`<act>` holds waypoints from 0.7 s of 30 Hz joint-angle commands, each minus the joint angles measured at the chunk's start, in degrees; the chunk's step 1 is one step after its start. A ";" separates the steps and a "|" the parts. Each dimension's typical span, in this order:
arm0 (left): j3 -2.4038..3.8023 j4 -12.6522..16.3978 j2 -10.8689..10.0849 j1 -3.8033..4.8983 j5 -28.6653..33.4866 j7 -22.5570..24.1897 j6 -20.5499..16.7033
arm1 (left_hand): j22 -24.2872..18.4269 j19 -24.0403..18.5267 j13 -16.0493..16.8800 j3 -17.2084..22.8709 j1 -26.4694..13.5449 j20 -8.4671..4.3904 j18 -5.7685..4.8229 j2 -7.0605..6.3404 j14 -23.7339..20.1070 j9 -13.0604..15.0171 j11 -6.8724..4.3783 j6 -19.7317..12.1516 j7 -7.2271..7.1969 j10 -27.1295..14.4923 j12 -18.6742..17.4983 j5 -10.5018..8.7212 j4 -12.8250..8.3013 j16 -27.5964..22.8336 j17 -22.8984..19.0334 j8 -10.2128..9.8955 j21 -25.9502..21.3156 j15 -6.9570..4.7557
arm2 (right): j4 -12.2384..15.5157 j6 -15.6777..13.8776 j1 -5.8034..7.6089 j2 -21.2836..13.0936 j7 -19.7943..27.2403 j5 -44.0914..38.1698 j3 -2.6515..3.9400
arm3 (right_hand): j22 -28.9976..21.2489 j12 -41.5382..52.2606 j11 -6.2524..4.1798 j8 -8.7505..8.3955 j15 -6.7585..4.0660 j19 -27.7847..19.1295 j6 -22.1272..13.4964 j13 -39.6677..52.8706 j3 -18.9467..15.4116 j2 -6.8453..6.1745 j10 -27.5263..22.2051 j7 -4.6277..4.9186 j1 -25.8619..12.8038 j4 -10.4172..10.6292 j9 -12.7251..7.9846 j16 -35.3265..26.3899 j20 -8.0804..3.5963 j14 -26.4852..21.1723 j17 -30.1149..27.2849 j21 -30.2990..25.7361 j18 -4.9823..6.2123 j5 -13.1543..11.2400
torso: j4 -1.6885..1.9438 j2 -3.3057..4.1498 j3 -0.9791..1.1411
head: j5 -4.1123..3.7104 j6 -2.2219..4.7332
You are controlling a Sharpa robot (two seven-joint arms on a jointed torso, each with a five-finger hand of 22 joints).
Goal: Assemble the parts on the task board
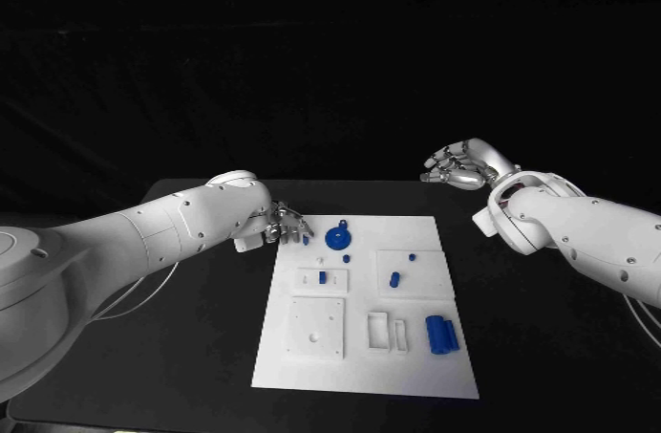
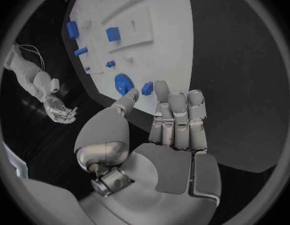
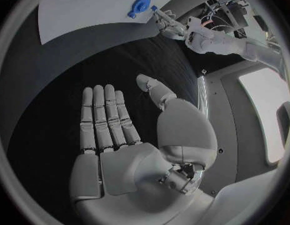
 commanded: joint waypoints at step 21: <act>0.03 -0.25 0.40 -0.10 1.22 1.41 0.70 | 0.42 -0.18 0.18 -0.98 2.11 -6.23 -0.81 4.79 -0.32 -0.77 0.21 0.23 0.31 0.18 -0.41 -0.10 -3.38 0.14 0.07 0.89 -0.32 -0.07 | -0.13 0.54 0.04 0.24 0.67 -0.09 0.03 | 0.13 0.24 0.00 0.16 0.04 -0.13 -0.40 -0.16 -0.31 0.47 0.23 0.18 0.38 0.03 -0.07 0.50 0.41 -0.57 -0.22 -0.28 0.80 0.38 | 0.02 -0.01 -0.03 | 0.01 -0.20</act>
